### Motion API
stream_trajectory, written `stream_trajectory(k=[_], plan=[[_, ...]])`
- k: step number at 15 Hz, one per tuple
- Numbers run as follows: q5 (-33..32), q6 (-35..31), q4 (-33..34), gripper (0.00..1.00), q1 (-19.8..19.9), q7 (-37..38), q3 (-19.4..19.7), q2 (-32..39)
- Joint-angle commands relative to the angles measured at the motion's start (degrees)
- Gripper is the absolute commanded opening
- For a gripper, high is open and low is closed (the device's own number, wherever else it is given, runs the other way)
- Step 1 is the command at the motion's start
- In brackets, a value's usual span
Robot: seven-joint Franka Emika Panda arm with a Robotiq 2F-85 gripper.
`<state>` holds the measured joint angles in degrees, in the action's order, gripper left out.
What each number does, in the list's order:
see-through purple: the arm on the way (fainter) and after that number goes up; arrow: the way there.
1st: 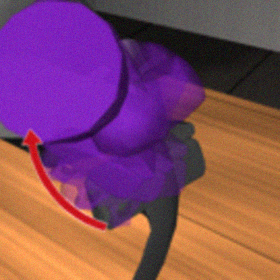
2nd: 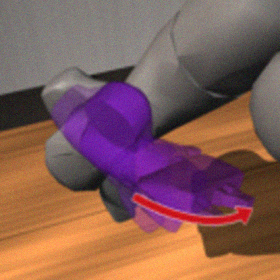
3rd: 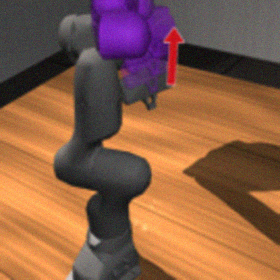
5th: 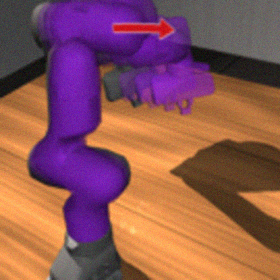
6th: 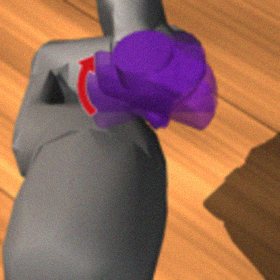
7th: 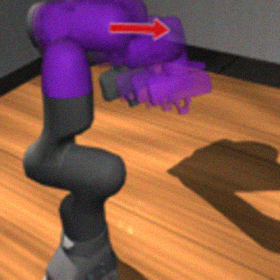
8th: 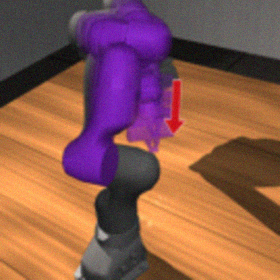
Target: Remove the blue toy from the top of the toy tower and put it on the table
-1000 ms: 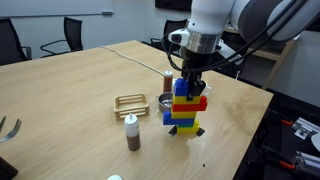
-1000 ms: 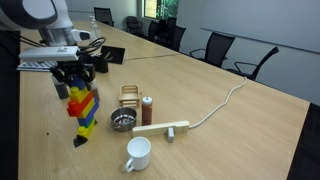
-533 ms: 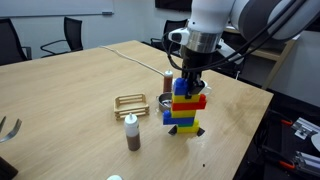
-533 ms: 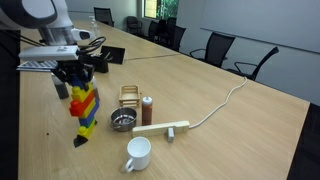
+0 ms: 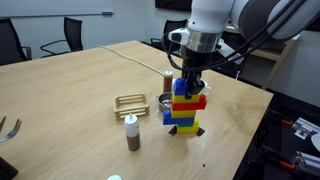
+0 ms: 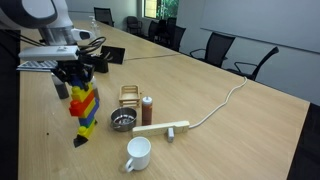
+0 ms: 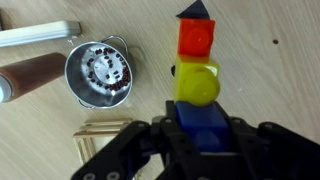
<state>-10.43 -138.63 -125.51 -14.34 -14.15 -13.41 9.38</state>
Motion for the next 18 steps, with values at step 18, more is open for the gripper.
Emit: stream_trajectory(k=[18], plan=[[3.95,-2.37,-0.58,0.12,1.79,-1.5,-0.13,-1.41]])
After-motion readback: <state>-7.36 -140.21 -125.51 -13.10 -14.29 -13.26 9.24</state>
